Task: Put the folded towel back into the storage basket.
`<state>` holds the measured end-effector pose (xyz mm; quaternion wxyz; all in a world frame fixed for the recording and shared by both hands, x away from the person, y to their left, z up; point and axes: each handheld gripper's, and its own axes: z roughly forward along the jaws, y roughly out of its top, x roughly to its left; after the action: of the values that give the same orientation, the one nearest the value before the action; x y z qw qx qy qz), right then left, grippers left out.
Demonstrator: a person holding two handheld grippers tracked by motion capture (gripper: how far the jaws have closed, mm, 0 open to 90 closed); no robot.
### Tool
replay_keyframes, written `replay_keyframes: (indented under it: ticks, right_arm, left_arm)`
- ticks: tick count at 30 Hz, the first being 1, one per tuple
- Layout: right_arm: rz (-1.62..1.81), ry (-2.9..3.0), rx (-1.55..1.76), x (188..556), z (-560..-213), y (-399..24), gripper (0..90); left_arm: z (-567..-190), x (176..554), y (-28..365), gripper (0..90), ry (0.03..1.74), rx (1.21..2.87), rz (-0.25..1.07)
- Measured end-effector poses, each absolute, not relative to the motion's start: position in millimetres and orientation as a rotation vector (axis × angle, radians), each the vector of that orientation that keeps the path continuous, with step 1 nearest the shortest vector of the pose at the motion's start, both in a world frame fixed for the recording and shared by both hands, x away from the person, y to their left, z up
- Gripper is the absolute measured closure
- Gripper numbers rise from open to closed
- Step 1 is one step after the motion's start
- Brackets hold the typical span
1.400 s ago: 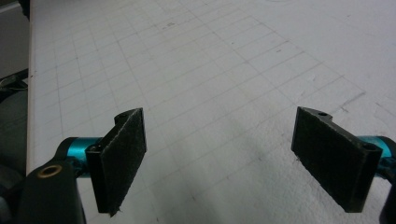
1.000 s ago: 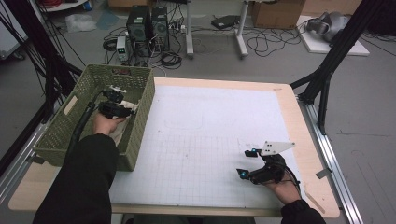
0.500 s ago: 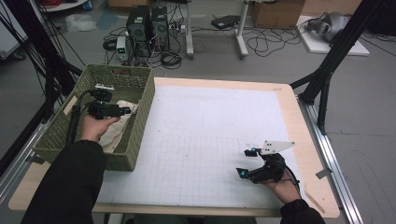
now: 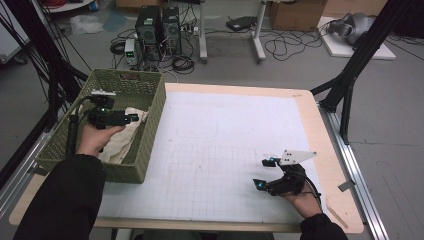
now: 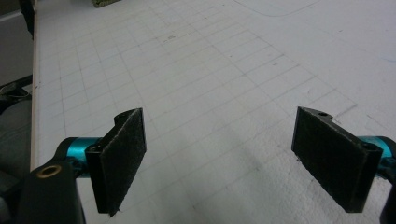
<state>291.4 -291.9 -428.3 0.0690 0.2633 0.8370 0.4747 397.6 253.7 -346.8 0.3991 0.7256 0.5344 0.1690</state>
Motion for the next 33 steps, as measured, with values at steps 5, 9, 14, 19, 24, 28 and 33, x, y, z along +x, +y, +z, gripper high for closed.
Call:
replay_keyframes:
  ticks: [5,9,14,19,24,28,33]
  right_arm:
    - [1.435,2.515,0.793,292,-428,-292,16.9]
    - [1.433,2.514,0.794,292,-428,-292,16.6]
    - [1.435,2.508,0.800,291,-426,-293,16.6]
    - [1.431,2.508,0.790,290,-426,-292,16.5]
    - [1.435,2.504,0.790,290,-426,-292,16.5]
    - [1.436,2.505,0.787,290,-425,-292,16.5]
    - [1.439,2.502,0.787,289,-425,-292,16.3]
  left_arm:
    - [-347,390,257,41.2,1.325,1.816,0.407]
    - [-345,385,257,40.3,1.303,1.810,0.412]
    - [-340,377,253,39.4,1.263,1.814,0.421]
    - [-335,369,247,39.0,1.217,1.811,0.411]
    - [-332,361,242,38.8,1.184,1.803,0.407]
    - [-329,354,237,38.1,1.151,1.800,0.407]
    - [-322,344,231,37.8,1.101,1.786,0.407]
